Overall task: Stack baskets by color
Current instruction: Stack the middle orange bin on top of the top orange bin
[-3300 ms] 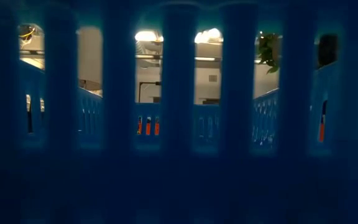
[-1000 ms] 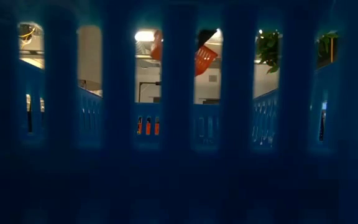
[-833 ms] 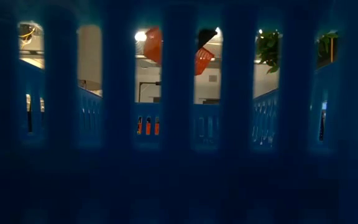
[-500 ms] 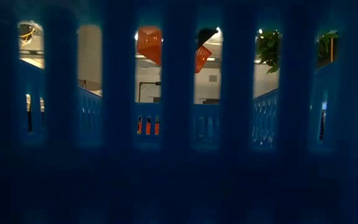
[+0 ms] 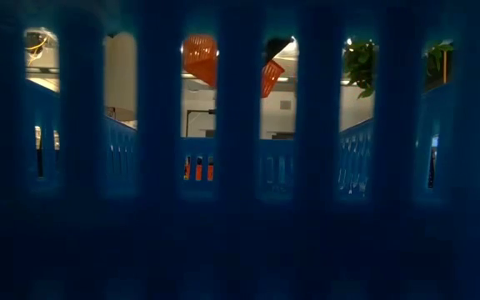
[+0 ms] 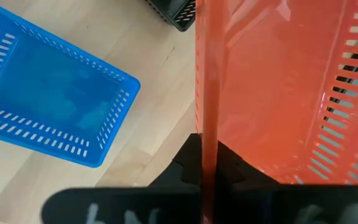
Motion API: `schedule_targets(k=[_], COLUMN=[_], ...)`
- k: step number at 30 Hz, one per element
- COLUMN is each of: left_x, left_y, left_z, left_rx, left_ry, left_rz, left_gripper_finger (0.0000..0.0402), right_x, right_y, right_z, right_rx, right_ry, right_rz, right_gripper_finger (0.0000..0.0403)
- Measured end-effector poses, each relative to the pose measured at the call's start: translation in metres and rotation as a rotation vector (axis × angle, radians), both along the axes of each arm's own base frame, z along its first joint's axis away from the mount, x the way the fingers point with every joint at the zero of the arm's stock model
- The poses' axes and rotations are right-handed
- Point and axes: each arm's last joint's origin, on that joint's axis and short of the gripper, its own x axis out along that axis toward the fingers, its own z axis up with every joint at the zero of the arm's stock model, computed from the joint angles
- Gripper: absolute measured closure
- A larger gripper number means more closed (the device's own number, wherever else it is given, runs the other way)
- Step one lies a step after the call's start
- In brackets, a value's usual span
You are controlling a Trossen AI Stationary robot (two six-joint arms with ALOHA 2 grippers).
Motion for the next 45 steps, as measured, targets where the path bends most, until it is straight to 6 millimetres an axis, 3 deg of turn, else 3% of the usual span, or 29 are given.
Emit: schedule_targets(k=[11,35,45], left_x=[0.0,0.021,0.021], left_y=[0.002,0.003,0.002], left_z=[0.0,-0.026,-0.028], left_rx=[0.02,0.066,0.064], left_ry=[-0.005,0.12,0.134], left_rz=[0.073,0.15,0.137], left_gripper_finger=[0.0306,0.0309,0.0394], right_x=[0.0,-0.001,-0.001], right_y=[0.0,0.0,0.0], right_z=[0.0,-0.001,-0.001], right_rx=[-0.01,-0.013,-0.016], right_ry=[0.005,0.018,0.017], right_rz=[0.028,0.029,0.028], right_gripper_finger=[0.0403,0.0403,0.0403])
